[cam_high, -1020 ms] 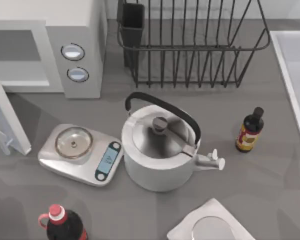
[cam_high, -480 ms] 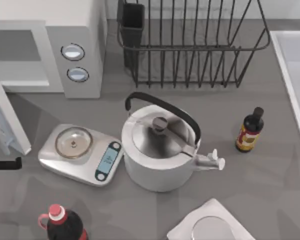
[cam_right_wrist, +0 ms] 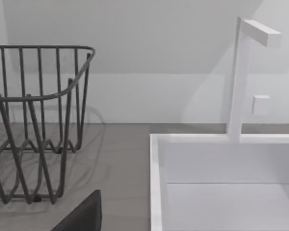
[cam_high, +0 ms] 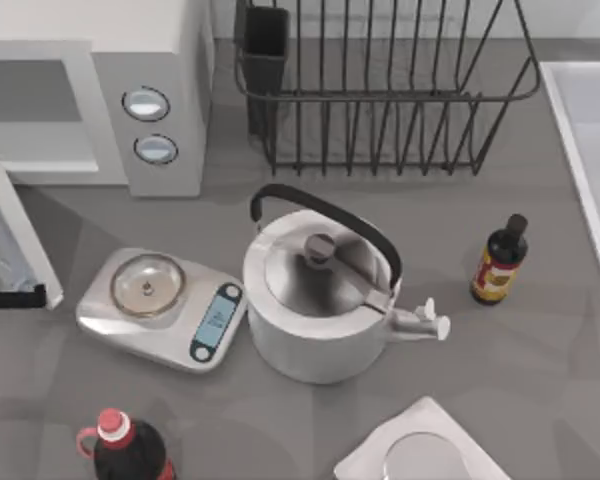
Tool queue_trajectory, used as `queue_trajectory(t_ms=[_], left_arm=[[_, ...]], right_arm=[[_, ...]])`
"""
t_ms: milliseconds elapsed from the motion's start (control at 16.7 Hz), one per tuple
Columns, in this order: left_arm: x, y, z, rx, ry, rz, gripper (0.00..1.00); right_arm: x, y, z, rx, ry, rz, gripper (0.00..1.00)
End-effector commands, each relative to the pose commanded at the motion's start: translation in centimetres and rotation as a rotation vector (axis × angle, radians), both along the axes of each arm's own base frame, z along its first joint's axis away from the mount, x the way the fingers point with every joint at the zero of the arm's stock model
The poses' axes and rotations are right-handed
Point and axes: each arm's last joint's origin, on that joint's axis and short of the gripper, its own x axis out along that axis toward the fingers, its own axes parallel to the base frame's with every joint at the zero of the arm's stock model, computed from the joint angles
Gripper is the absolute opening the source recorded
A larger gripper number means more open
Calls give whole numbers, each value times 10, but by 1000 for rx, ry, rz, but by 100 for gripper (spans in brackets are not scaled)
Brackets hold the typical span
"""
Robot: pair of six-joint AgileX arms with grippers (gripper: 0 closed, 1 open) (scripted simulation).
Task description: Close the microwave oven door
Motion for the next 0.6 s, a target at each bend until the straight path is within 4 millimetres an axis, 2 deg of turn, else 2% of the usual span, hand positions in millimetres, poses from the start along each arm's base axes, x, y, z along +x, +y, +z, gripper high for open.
queue_trajectory(t_ms=[360, 480, 600], left_arm=[[61, -1, -14, -1, 27, 0, 0], [73, -2, -15, 0, 15, 0, 0], [76, -2, -16, 0, 11, 0, 0]], right_arm=[[0, 0, 0, 0, 0, 0, 100], [0, 0, 0, 0, 0, 0, 100], [0, 0, 0, 0, 0, 0, 100]])
